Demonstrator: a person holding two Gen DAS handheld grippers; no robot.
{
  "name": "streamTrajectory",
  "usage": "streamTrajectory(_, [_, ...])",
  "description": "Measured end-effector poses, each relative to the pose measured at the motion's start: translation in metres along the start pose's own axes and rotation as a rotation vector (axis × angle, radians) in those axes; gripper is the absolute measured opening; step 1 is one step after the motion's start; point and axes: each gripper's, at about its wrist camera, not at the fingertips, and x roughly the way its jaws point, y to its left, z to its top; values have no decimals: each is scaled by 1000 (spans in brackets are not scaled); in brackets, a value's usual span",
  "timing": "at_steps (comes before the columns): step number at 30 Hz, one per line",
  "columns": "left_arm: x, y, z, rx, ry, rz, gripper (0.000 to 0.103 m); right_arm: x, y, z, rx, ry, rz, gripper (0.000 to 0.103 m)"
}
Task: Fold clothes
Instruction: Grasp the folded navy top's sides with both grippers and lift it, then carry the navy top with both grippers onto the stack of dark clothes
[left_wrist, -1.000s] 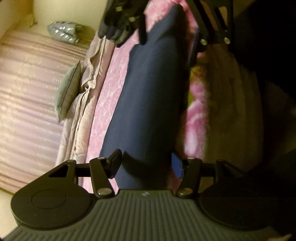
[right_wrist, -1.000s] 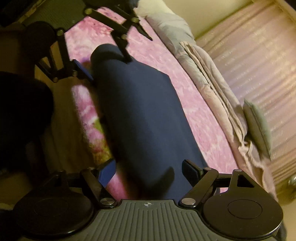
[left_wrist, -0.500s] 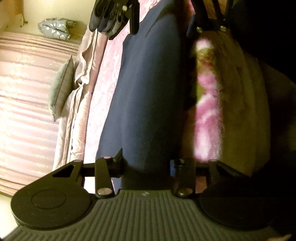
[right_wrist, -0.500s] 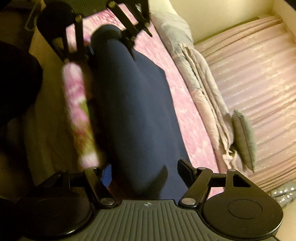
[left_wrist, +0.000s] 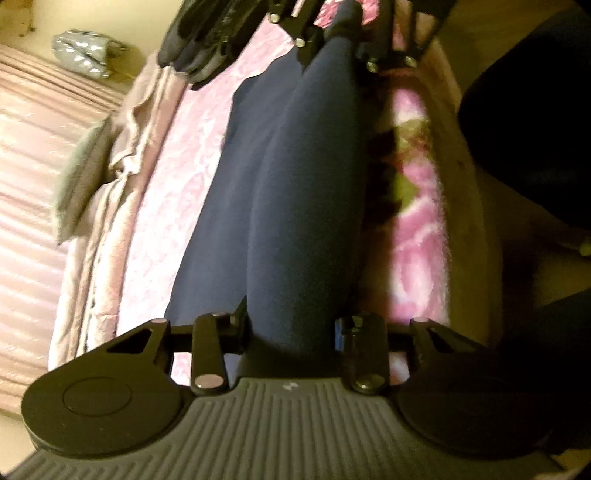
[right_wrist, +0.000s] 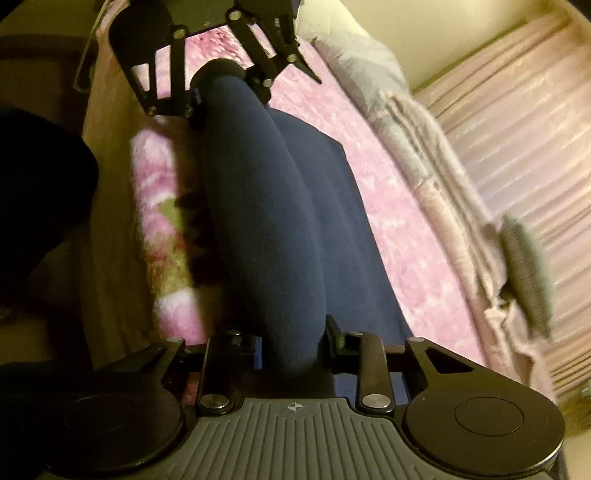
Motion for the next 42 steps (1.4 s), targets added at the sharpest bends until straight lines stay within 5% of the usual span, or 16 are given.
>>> streamTrajectory(12, [-78,129,47,-122,88,-303,29,-81,-111,75,87,184,282,25])
streamTrajectory(18, [-119,165,58,-136,104,-358,29,-125,-138,106,123,219,347,25])
streamTrajectory(35, [-155,209,74,15,-24,-315,29,-185,-166,144,246,294,201,25])
streamTrajectory(42, [-147,225,110,136,-147,-297,29,-216,-191,125,312,355,70,25])
